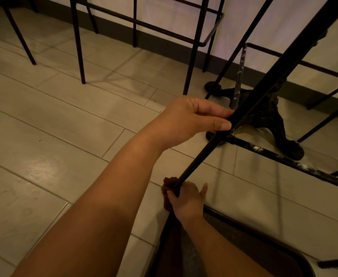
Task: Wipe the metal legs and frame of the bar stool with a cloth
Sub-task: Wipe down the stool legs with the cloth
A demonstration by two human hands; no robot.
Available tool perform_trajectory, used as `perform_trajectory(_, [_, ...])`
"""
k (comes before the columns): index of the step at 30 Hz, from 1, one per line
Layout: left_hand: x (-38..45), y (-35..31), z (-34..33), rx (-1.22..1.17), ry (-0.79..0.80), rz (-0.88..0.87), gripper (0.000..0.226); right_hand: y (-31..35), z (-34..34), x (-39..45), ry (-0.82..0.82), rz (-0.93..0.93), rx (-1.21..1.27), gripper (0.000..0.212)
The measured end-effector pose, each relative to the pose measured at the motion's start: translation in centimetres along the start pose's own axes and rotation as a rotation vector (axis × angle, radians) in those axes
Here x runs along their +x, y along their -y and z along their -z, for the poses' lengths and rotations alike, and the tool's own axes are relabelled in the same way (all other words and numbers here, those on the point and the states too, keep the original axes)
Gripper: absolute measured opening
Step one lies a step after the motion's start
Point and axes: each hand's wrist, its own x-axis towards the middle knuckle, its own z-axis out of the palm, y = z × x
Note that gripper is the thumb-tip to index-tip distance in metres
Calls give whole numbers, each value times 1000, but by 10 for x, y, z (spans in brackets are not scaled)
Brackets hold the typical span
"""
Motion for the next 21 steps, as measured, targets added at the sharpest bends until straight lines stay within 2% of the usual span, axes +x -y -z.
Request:
perform_trajectory(7, [0,1,-1,-4,2,-10,25,6,-17,4,-4,-38,-48,37])
perform_trajectory(15, [-2,3,-2,-15,-16,-6,22,2,-21,7,-58,17,-126,53])
perform_trajectory(17, [-2,3,-3,-16,-21,-9,21,4,-19,6,-79,-12,-92,56])
perform_trajectory(21, [-2,4,-4,-36,-29,-17,21,13,-23,0,-109,-147,46,48])
